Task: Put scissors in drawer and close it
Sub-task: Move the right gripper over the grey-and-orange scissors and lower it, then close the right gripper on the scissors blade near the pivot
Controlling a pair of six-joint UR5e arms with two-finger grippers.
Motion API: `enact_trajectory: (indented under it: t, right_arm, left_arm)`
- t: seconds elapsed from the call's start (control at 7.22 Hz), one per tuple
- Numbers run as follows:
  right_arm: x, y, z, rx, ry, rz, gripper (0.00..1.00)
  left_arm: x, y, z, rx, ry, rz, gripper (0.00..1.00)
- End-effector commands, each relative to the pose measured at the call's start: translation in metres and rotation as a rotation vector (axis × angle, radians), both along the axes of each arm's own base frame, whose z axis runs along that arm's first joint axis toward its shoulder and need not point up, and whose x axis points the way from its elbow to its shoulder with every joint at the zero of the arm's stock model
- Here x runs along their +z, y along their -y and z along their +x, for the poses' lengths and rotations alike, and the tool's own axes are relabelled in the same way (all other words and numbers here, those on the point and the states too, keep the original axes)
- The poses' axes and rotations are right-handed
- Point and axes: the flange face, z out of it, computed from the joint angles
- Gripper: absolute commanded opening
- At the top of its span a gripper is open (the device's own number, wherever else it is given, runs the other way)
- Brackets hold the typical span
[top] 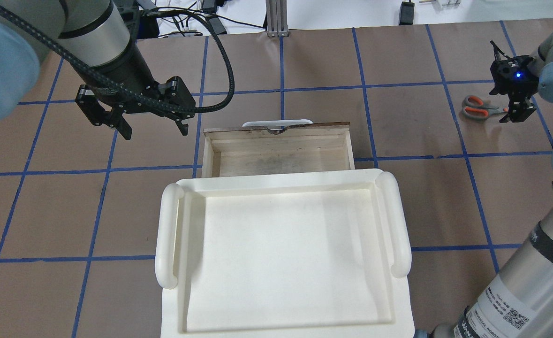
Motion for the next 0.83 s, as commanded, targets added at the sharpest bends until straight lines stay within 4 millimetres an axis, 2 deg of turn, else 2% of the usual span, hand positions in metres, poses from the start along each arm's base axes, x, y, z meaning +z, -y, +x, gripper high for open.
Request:
enact_trajectory:
  t: [0.0, 0.28, 0.55, 0.69]
  right_arm:
    - [-0.0029, -0.0001, -0.0005, 0.002, -0.009, 0.01, 0.94]
    - [-0.0082, -0.0008, -0.0005, 0.002, -0.007, 0.021, 0.88]
    - [-0.0099, -0.0016, -0.0006, 0.0, -0.007, 0.03, 0.87]
    - [-0.0101, -0.0022, -0.0013, 0.001, -0.014, 0.035, 0.61]
  left_arm:
    - [0.0, 0.0003, 0.0007, 0.002, 0.0, 0.0, 1.0]
    - [0.0007, -0.0005, 0.0, 0.0, 0.0, -0.001, 1.0]
    - [0.0, 0.0, 0.0, 0.0, 0.0, 0.0, 1.0]
    - [0.0, 0.0003, 0.0007, 0.002, 0.0, 0.0, 1.0]
